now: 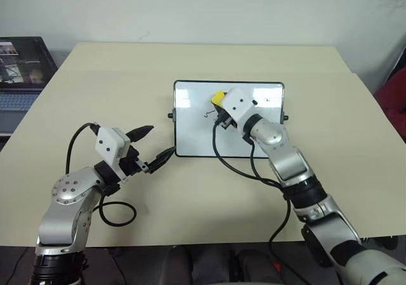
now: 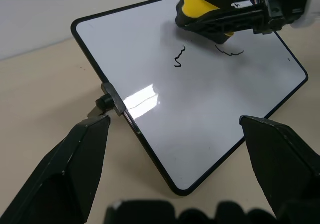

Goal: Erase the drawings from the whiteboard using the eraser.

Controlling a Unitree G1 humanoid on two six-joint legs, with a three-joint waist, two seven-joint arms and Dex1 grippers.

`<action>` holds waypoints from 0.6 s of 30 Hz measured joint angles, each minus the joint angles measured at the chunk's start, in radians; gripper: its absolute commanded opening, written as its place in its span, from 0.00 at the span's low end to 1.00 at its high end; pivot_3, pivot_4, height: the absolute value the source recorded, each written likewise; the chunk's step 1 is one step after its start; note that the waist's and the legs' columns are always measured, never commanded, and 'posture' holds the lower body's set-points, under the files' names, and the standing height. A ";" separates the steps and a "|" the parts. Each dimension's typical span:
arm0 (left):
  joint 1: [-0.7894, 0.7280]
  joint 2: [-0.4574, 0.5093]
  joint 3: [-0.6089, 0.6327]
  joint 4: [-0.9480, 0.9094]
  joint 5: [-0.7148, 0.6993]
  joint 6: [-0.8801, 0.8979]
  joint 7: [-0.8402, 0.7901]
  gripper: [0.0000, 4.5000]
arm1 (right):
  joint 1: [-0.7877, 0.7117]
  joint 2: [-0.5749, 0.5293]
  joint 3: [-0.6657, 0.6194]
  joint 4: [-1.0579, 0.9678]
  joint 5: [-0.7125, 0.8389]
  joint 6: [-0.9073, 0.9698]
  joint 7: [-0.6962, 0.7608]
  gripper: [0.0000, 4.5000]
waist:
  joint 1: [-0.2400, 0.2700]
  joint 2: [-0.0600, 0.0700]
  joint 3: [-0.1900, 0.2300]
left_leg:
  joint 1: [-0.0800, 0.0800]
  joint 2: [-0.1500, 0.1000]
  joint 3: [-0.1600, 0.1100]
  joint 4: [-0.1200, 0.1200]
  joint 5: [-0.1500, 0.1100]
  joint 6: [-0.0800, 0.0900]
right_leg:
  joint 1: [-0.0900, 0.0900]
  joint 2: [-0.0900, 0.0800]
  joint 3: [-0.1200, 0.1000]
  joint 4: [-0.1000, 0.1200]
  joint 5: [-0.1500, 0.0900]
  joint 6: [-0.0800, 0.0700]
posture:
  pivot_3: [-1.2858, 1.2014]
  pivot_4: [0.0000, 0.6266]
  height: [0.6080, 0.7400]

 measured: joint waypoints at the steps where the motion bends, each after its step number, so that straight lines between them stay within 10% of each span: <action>1: 0.000 0.000 0.000 0.000 0.001 0.000 0.000 1.00 | -0.018 0.011 0.000 0.019 -0.001 -0.005 -0.009 0.30 | 0.000 0.000 0.000 | 0.000 0.000 0.000 0.000 0.000 0.000 | 0.000 0.000 0.000 0.000 0.000 0.000 | 0.52 0.24 1.00; 18: 0.000 0.001 -0.020 0.002 0.008 -0.001 -0.014 1.00 | 0.063 0.157 0.078 0.230 -0.022 -0.149 -0.028 0.30 | -0.001 -0.001 -0.002 | 0.007 0.000 0.000 0.001 0.000 0.000 | 0.005 -0.001 0.000 0.002 0.000 0.000 | 0.52 0.24 1.00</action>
